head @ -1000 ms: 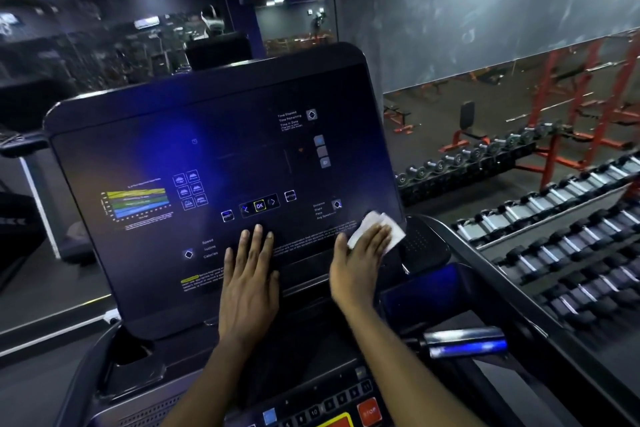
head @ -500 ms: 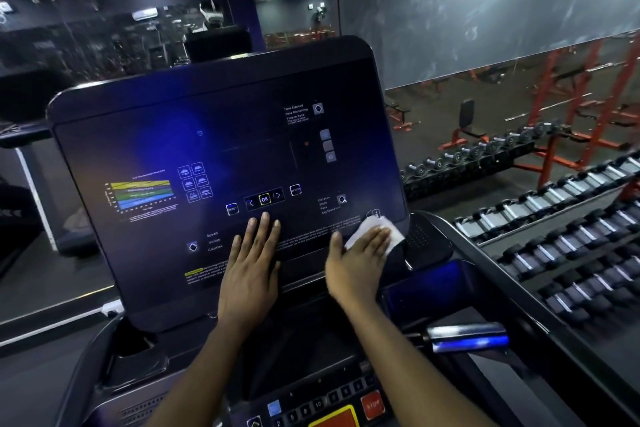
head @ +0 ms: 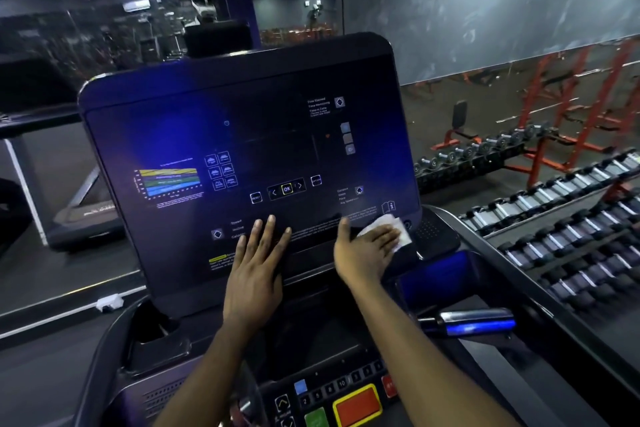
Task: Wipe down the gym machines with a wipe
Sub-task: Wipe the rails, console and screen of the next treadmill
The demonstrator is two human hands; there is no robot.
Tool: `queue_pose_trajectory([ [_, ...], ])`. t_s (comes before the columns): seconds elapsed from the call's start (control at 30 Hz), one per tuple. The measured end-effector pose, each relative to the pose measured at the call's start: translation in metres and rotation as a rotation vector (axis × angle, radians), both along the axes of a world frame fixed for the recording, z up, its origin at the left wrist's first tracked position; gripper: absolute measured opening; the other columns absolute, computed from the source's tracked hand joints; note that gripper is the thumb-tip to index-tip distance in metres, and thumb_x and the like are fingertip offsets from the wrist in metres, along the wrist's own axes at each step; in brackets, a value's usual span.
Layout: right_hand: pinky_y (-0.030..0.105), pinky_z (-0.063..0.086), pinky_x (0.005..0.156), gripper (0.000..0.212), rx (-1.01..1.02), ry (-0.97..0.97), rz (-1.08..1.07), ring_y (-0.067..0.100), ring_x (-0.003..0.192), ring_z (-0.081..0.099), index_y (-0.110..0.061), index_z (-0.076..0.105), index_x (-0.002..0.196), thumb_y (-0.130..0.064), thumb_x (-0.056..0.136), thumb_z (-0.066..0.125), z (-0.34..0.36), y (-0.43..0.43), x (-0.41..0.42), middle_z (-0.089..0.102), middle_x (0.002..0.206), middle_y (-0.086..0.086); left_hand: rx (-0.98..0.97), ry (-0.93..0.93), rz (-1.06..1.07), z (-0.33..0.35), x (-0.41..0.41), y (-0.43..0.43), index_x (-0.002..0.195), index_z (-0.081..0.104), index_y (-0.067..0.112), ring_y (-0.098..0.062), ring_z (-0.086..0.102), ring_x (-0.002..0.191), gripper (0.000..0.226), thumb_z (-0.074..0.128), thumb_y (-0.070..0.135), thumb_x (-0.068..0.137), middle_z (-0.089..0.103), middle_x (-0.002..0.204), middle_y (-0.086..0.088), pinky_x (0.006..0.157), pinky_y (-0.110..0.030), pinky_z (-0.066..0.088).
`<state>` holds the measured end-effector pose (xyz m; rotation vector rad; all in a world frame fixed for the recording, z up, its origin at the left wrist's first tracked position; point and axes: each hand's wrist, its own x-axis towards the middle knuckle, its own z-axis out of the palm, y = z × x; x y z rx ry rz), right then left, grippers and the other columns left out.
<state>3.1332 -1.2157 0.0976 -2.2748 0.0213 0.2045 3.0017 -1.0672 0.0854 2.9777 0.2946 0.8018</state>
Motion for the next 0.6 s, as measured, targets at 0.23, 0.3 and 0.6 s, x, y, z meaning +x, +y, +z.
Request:
queue_pose_trajectory([
  [0.23,0.047,-0.011,0.124,0.098,-0.196,-0.101,0.136,0.036,0.154,-0.012,0.012,-0.006,0.154,-0.066,0.100,0.021,-0.006,0.011,-0.041,-0.004,0.164,0.030,-0.005,-0.015,-0.030,0.001,-0.013,0.015,0.158,0.031,0.025,-0.020,0.001,0.157,0.091,0.067,0.001,0.078,0.010,0.170,-0.002,0.127,-0.042,0.002],
  [0.3,0.049,-0.009,0.125,0.100,-0.227,-0.069,0.068,0.039,0.154,-0.009,0.014,-0.006,0.153,-0.067,0.100,0.019,-0.001,0.013,-0.036,-0.002,0.163,0.033,-0.022,-0.034,-0.023,0.002,-0.019,0.020,0.158,0.032,0.023,-0.020,0.002,0.157,0.091,0.067,0.000,0.078,0.011,0.170,-0.002,0.127,-0.041,0.000],
  [0.6,0.041,-0.015,0.121,0.097,-0.324,-0.175,0.111,0.038,0.155,-0.004,0.014,-0.002,0.153,-0.066,0.101,0.016,-0.011,0.028,-0.061,0.001,0.162,0.034,-0.041,-0.074,-0.021,-0.003,-0.046,0.045,0.158,0.032,0.021,-0.019,0.002,0.157,0.086,0.068,0.001,0.083,0.012,0.169,-0.001,0.127,-0.040,-0.003],
])
